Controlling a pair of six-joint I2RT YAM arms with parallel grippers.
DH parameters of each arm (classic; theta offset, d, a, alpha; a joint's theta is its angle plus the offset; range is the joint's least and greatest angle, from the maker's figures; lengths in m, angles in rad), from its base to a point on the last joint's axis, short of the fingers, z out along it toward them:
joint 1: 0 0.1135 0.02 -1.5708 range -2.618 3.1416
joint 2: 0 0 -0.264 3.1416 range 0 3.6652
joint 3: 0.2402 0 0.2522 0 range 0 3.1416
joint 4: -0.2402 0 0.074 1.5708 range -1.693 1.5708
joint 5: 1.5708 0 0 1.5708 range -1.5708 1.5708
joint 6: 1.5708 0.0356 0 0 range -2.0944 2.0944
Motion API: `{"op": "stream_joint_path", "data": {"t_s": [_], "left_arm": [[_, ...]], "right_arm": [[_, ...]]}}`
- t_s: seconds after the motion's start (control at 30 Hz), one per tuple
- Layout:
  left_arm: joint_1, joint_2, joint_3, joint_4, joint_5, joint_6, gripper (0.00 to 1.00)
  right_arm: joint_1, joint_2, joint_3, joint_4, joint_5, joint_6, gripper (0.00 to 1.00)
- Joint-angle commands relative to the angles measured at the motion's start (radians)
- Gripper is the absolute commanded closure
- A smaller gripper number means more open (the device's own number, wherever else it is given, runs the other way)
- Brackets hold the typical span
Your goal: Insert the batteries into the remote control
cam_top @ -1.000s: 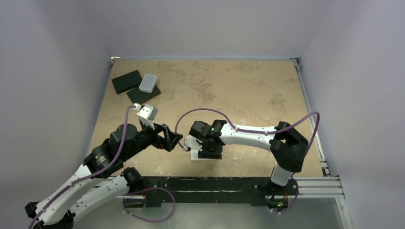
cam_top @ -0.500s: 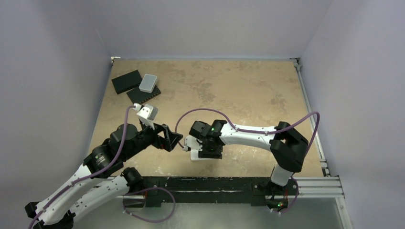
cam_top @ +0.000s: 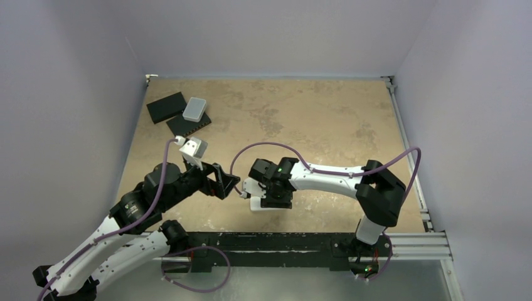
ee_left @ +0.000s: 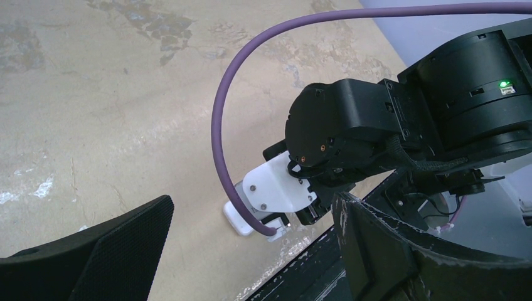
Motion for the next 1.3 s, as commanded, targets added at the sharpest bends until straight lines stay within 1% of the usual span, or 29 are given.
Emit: {"op": "stream_joint_path", "data": {"t_s": [0.0, 0.57, 1.27], "left_arm": [[0.005, -0.009, -0.003, 0.039, 0.002, 0.015, 0.01], [0.005, -0.011, -0.003, 0.039, 0.005, 0.016, 0.01], [0.004, -0.011, -0.002, 0.039, 0.005, 0.017, 0.01]], "right_arm": [[0.001, -0.008, 0.003, -0.001, -0.01, -0.01, 0.69], [0.001, -0.012, -0.016, 0.0, -0.019, -0.009, 0.69], [0.001, 0.04, 0.032, 0.001, -0.014, -0.02, 0.71]]}}
